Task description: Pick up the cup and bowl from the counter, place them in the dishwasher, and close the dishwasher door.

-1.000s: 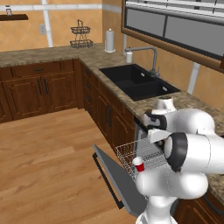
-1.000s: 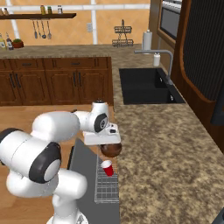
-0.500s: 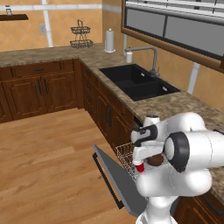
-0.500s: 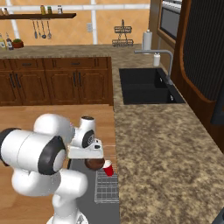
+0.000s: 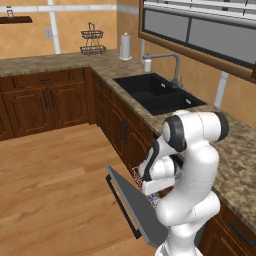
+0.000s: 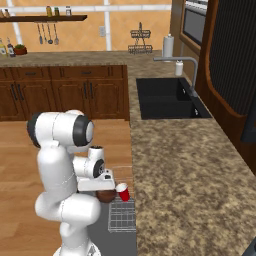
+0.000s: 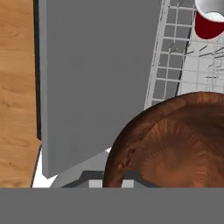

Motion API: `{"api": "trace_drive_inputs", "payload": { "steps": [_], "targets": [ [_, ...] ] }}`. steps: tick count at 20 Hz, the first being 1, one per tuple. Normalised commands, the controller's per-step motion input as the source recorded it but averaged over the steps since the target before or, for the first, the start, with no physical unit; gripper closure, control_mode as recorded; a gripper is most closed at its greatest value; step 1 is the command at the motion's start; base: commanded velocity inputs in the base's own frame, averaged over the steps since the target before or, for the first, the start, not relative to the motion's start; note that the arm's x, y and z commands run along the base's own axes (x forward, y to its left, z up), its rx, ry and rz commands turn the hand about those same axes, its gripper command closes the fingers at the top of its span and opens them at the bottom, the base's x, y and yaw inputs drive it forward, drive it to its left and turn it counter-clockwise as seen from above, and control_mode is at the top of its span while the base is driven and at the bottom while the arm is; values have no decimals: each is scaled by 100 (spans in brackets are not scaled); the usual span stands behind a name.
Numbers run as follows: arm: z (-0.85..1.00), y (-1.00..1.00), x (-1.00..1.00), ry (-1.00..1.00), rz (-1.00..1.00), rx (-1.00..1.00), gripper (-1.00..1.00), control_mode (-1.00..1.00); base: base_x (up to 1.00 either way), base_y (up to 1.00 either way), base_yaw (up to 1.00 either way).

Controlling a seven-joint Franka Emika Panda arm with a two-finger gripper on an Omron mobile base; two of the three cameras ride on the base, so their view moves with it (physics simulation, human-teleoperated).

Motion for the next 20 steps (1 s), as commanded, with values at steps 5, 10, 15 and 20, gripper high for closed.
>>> {"api": "trace_drive_inputs", "payload": {
  "steps": [5,10,15,20],
  "targets": [
    [-59,-31,48,16,0,0,100,-100,0,0,0],
    [-57,-40,40,15,0,0,100,-100,0,0,0],
    [-62,-20,45,2,0,0,100,-100,0,0,0],
    [-84,-8,38,11,1,0,100,-100,0,0,0]
  ]
}}
